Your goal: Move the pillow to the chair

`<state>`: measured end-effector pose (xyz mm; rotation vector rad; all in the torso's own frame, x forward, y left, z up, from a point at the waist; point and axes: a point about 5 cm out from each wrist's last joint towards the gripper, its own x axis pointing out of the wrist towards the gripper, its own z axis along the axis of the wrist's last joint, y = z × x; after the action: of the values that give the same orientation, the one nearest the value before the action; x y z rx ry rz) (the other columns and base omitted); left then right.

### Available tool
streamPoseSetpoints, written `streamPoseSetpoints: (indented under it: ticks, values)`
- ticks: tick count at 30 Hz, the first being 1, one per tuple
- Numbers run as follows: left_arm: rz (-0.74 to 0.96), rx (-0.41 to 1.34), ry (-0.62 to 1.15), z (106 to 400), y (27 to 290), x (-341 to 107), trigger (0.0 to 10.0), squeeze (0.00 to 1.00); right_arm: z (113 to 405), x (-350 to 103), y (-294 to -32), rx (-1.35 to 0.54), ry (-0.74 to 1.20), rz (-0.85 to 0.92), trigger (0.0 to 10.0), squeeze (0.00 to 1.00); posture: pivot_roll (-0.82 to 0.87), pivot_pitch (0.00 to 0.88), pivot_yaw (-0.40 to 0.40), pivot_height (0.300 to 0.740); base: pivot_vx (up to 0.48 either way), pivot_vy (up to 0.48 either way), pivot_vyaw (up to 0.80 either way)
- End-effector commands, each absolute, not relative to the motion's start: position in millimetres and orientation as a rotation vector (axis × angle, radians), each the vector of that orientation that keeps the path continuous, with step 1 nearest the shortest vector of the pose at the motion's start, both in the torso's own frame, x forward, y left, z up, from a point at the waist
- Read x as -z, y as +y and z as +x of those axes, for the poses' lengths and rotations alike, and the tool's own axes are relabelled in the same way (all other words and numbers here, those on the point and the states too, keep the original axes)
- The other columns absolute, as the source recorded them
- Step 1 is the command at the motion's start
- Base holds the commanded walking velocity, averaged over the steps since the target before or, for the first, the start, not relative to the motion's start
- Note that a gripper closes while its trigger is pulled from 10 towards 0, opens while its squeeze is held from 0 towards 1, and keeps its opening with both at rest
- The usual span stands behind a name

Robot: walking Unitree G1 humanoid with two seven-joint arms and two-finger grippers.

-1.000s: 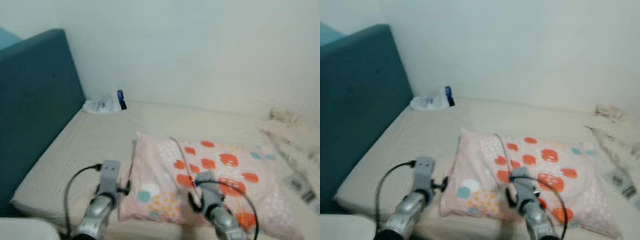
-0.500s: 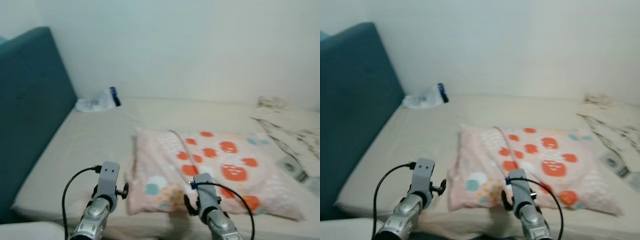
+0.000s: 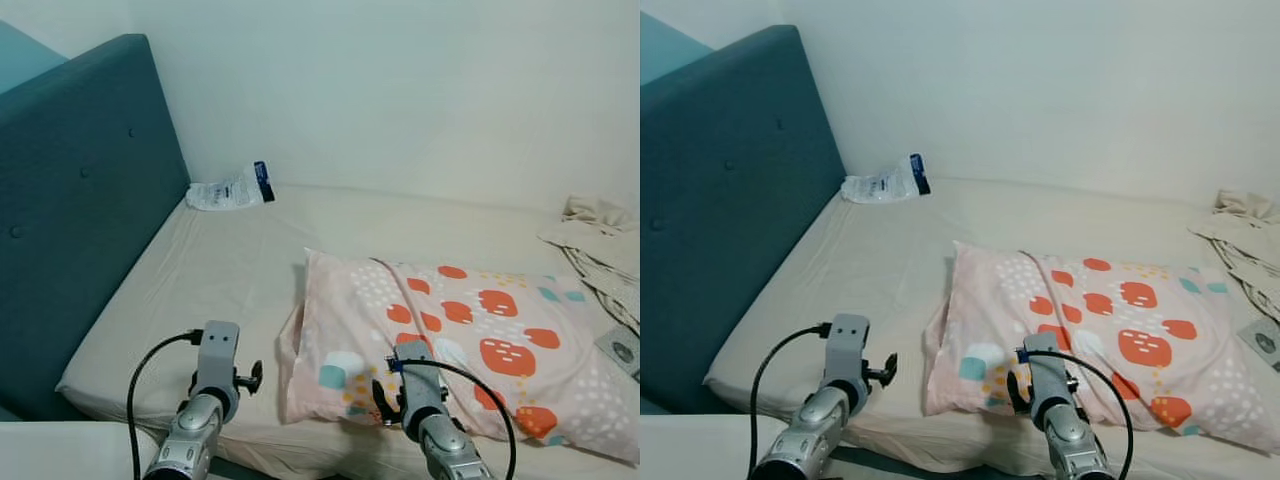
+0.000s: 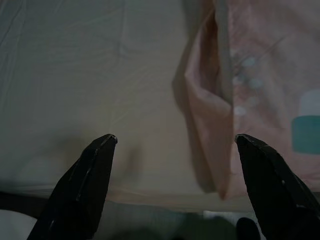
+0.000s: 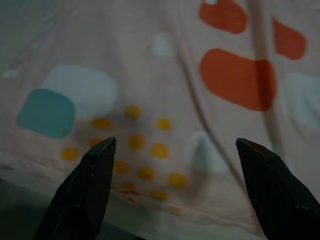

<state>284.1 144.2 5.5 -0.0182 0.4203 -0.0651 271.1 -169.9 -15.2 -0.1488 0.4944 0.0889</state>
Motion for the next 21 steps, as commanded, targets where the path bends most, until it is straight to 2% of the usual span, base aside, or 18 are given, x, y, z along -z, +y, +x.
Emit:
streamPoseSetpoints:
  ticks: [1, 10, 21]
  values:
    - [-0.042, 0.049, 0.430, 283, 147, -4, 10.0, 0.00, 272, 14, -169, -0.083, 0.488, -0.134, 10.0, 0.00, 0.06, 0.033, -0.010, 0.740, 0.000, 0.000, 0.00]
    - [-0.137, 0.009, 0.429, 289, 152, -9, 10.0, 0.00, 284, 3, -174, -0.051, 0.444, -0.134, 10.0, 0.00, 0.07, 0.040, -0.004, 0.740, 0.000, 0.000, 0.00]
    - [-0.112, -0.016, 0.421, 287, 162, -9, 10.0, 0.00, 291, -8, -180, 0.000, 0.357, -0.151, 10.0, 0.00, 0.09, 0.036, 0.005, 0.740, 0.000, 0.000, 0.00]
